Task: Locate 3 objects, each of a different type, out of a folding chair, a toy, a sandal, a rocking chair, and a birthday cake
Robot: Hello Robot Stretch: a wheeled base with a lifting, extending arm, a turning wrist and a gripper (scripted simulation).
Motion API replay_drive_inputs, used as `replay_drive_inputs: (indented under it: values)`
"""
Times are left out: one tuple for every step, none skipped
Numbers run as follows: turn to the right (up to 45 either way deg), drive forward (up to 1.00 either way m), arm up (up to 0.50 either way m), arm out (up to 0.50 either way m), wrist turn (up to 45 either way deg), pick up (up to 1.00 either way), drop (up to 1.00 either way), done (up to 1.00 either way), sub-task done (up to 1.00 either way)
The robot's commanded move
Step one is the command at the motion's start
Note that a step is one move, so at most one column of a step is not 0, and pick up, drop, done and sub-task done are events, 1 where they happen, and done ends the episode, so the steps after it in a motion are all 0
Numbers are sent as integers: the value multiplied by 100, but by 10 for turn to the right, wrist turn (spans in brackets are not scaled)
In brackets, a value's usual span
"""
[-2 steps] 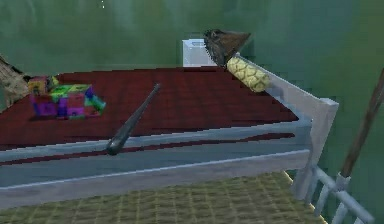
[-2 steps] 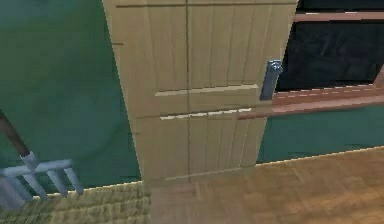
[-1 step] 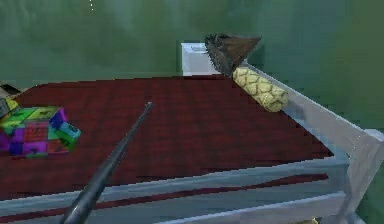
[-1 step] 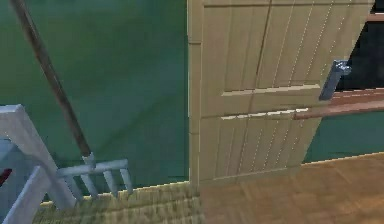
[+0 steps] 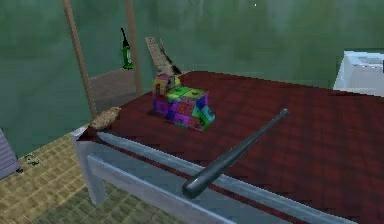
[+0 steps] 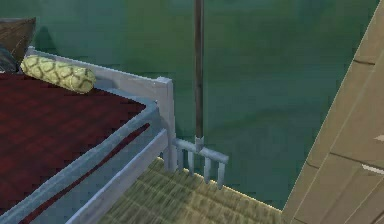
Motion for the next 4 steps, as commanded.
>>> replay_drive_inputs:
  values:
    - [0,0,0,0,0,0,0,0,100]
    - [-450,0,0,0,0,0,0,0,0]
    - [-300,0,0,0,0,0,0,0,0]
    - [0,20,0,0,0,0,0,0,0]
